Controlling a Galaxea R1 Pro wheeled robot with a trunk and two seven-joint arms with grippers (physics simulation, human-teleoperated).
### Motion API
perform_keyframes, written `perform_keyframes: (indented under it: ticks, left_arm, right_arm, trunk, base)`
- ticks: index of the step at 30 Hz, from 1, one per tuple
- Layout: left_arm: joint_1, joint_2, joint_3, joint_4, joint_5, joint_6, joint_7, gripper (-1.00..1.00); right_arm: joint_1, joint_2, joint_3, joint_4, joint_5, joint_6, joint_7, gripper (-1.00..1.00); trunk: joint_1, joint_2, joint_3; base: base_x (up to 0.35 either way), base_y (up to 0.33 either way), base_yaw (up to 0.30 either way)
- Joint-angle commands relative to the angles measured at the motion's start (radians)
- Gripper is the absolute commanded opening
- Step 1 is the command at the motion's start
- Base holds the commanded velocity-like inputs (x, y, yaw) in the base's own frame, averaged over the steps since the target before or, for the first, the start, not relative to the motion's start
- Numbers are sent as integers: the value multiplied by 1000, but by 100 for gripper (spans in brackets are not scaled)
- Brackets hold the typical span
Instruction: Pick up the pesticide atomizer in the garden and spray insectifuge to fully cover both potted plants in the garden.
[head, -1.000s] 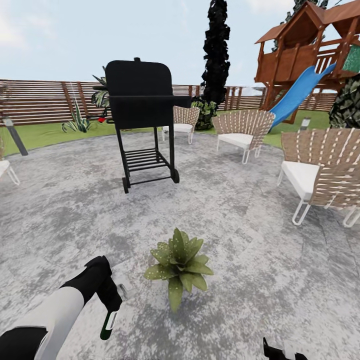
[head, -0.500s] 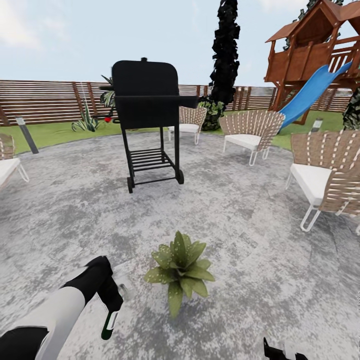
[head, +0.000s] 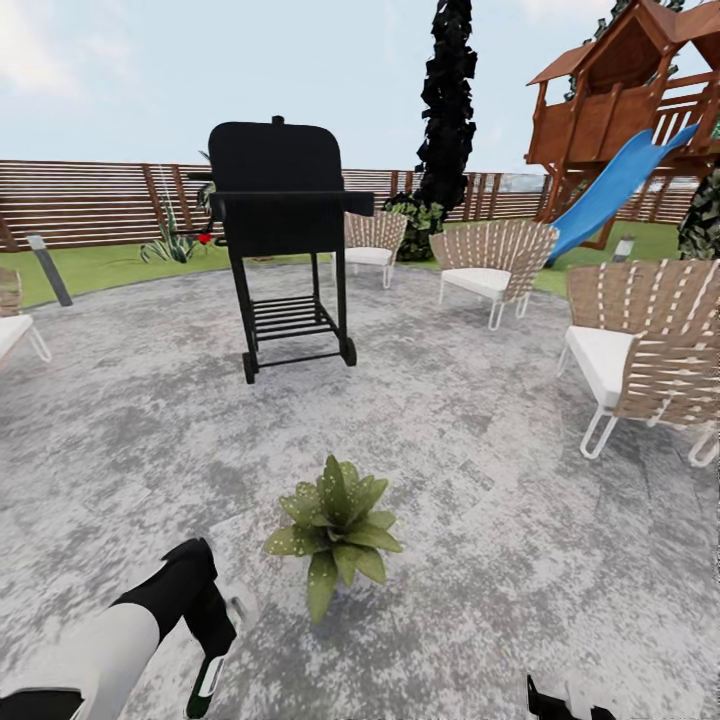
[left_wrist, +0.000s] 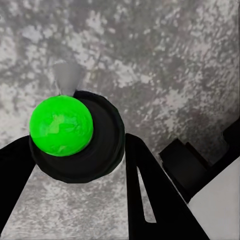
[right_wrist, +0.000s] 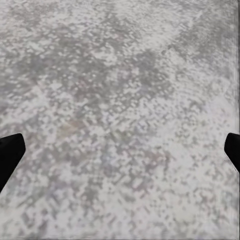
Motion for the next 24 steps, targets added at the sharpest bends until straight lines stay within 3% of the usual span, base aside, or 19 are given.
perform_keyframes:
  ticks: [1,7,12,18,24]
  left_arm:
    - [0,-2,-3,-4,-2,10,-3,-100]
    - [0,-5,0,-6,-1,10,1,-100]
    - [0,-5,-1,-6,-1,10,1,-100]
    - [0,-5,-1,-6,-1,10,1,-100]
    - [0,-5,-1,-6,-1,10,1,-100]
  right_arm:
    - [0,0,9,-1,-4,-1,-6,100]
    - [0,0,9,-2,-4,-1,-6,100]
    - [0,0,9,-2,-4,-1,-6,100]
    - [0,1,9,-2,-4,-1,-6,100]
    - [0,0,9,-2,-4,-1,-6,100]
  trunk:
    - [0,0,-1]
    - [0,0,-1]
    - [0,0,-1]
    - [0,0,-1]
    - [0,0,-1]
  base:
    - [67,-181,0]
    - [200,-200,20]
    - [138,-195,248]
    - [-45,-226,264]
    - [-32,-261,26]
